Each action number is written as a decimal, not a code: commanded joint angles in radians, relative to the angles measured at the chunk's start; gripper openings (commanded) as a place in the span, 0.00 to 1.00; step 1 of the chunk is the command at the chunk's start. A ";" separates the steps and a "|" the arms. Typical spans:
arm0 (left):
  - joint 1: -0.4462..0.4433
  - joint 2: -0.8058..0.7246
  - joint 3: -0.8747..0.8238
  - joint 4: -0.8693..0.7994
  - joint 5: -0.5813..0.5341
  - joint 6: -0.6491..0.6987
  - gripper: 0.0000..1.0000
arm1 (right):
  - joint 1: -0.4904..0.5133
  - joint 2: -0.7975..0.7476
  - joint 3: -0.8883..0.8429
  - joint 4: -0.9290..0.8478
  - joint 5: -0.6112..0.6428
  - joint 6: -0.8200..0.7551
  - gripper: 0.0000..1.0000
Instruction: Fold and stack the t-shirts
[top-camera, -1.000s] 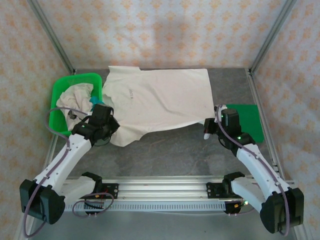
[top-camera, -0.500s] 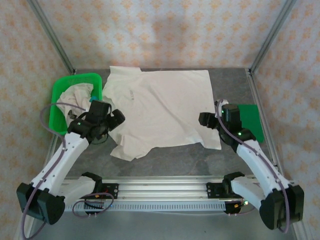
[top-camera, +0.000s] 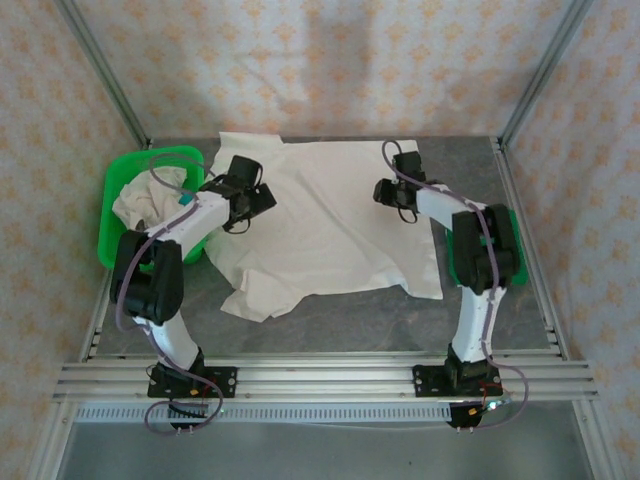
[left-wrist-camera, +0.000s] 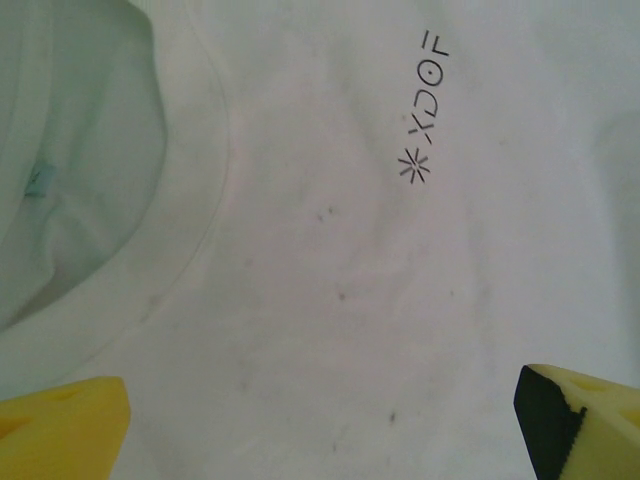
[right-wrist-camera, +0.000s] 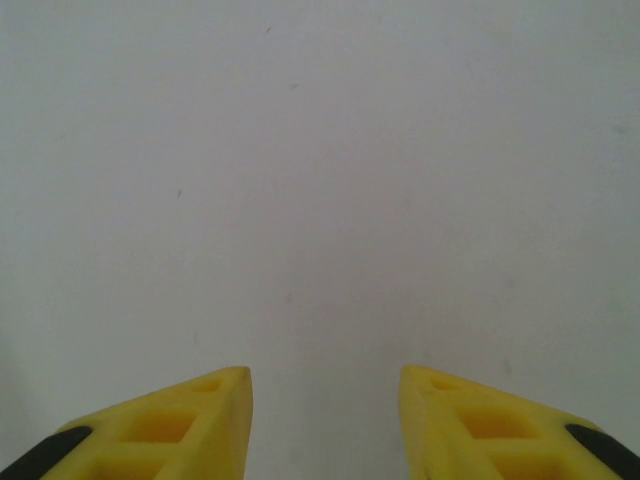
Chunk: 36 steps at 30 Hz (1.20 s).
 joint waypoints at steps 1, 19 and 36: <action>0.012 0.061 0.061 -0.006 -0.002 0.005 1.00 | -0.009 0.094 0.106 -0.058 -0.017 0.043 0.41; -0.010 0.534 0.480 -0.122 0.117 0.009 1.00 | -0.178 0.265 0.244 -0.157 0.023 0.163 0.45; -0.040 0.160 0.406 -0.136 0.089 0.044 1.00 | -0.180 -0.076 0.003 0.134 -0.012 0.219 0.88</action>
